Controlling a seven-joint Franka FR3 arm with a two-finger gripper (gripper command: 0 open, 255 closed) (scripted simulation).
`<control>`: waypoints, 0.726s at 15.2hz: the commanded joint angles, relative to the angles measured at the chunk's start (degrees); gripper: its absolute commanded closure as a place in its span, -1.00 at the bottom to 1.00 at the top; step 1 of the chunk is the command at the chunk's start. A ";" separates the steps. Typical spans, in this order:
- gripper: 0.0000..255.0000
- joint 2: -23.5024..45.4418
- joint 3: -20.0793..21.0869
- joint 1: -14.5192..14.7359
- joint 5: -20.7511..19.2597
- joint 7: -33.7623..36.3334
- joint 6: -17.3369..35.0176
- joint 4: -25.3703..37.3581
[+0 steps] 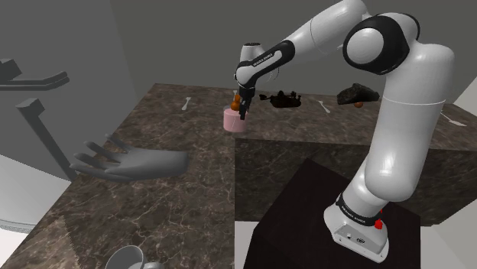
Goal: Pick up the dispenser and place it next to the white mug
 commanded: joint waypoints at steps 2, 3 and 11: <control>1.00 0.10 0.02 0.00 0.02 0.00 0.06 0.01; 1.00 0.09 0.02 0.01 0.01 0.01 0.06 0.01; 1.00 -1.97 -0.15 0.16 -0.46 0.25 -3.29 1.33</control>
